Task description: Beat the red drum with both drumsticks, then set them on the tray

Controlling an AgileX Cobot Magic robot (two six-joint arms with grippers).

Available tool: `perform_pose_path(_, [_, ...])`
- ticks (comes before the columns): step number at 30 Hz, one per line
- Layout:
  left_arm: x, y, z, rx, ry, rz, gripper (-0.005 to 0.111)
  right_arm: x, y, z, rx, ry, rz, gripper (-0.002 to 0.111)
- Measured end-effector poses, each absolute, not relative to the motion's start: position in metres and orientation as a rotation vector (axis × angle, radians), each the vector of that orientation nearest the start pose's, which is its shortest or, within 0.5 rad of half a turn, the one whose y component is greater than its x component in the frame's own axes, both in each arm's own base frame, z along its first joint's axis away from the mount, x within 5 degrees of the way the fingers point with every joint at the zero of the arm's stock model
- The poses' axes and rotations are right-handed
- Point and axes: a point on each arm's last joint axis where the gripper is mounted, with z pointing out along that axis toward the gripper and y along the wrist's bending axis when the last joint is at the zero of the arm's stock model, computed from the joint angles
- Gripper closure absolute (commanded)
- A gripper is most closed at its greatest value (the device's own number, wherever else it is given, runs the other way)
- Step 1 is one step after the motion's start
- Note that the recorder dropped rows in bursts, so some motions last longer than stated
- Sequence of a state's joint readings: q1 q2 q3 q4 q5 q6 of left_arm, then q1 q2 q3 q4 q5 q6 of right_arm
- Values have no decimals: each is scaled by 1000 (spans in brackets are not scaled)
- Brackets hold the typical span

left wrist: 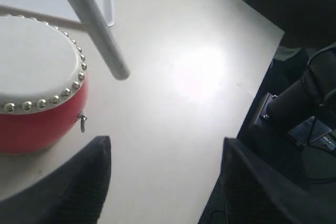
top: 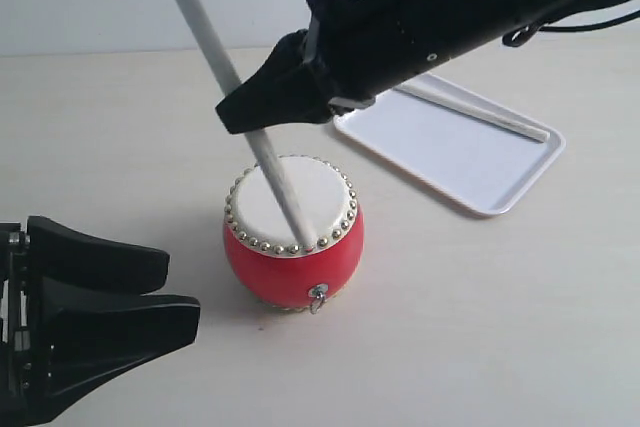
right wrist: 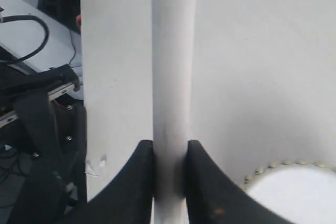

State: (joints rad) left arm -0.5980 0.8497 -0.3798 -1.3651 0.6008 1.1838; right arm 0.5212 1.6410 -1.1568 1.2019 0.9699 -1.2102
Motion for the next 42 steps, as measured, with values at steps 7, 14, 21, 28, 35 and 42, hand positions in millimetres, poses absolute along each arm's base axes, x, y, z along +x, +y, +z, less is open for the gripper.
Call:
perform_pose_path(7, [87, -119, 262, 823, 1917, -1038, 82, 286, 196, 292, -1161, 2162, 961, 108])
perform_pose_path(14, [73, -105, 277, 834, 1777, -962, 107, 309, 166, 302, -1070, 2332, 633, 108])
perform_pose_path(21, [69, -82, 284, 736, 1738, -745, 107, 341, 149, 290, -1020, 2517, 232, 108])
perform_pose_path(28, [73, -65, 276, 693, 1828, -528, 107, 376, 148, 264, -1093, 2641, 28, 108])
perform_pose_path(35, [74, -63, 271, 675, 1858, -505, 107, 389, 147, 224, -1227, 2755, -74, 108])
perform_pose_path(42, [74, -63, 271, 671, 1861, -508, 107, 408, 142, 184, -1371, 2699, -262, 108])
